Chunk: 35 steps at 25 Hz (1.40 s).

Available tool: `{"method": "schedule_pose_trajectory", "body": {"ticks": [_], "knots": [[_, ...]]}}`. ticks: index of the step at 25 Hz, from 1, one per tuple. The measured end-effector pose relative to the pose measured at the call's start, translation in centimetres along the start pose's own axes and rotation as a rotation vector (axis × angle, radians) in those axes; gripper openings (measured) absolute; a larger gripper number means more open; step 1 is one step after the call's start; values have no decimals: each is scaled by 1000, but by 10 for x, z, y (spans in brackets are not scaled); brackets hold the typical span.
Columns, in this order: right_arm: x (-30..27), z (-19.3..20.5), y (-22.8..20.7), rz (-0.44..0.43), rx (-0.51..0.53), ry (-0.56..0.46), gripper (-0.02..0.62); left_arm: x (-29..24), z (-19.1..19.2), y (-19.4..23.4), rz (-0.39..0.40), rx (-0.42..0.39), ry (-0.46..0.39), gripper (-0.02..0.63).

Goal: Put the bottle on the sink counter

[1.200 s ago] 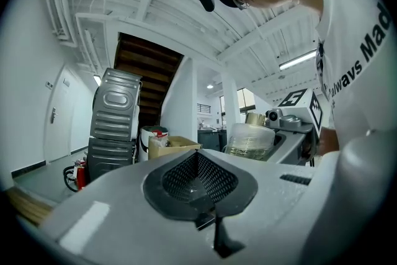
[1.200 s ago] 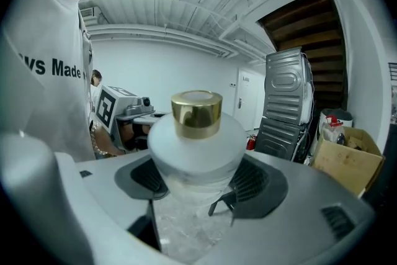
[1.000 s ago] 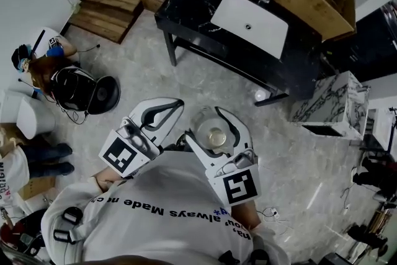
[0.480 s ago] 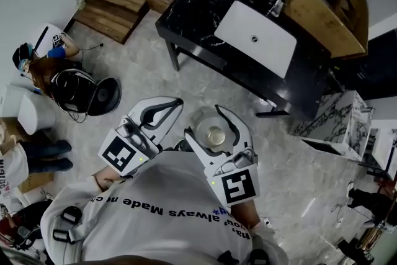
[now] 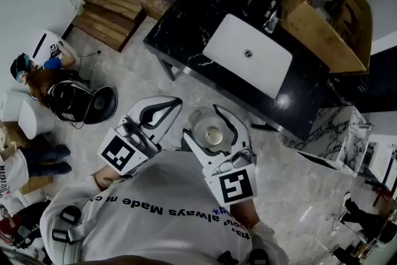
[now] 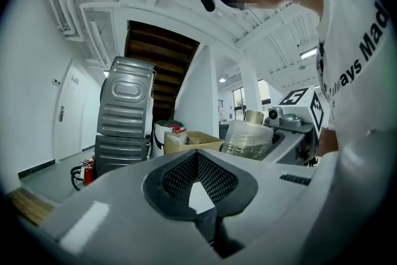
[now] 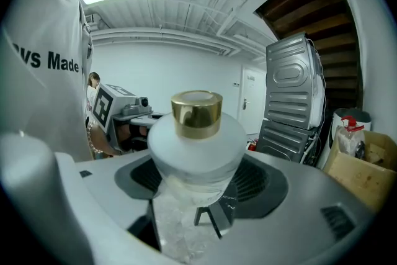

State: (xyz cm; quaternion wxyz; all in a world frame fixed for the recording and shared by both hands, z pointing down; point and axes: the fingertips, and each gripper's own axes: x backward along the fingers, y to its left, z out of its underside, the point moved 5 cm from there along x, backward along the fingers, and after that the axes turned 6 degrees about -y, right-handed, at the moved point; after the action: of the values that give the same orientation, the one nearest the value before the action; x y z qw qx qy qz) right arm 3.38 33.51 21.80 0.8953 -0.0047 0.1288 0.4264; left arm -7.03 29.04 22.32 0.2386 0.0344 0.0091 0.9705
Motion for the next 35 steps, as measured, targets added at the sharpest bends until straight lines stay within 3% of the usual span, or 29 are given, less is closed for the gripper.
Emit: {"method": "schedule_pose_trajectory", "body": {"ticks": [8,22,35], "knots": [[-8,3,-65,-28,22,-8,333,-62,1,19,-18,-3,2,3],[-45,12,-116,-72,2,-7,333,-105,12,62,-50,5,16,3],[-152,0,-168,-56,11,53,333,-132,18,180,-50,32,3,3]]}}
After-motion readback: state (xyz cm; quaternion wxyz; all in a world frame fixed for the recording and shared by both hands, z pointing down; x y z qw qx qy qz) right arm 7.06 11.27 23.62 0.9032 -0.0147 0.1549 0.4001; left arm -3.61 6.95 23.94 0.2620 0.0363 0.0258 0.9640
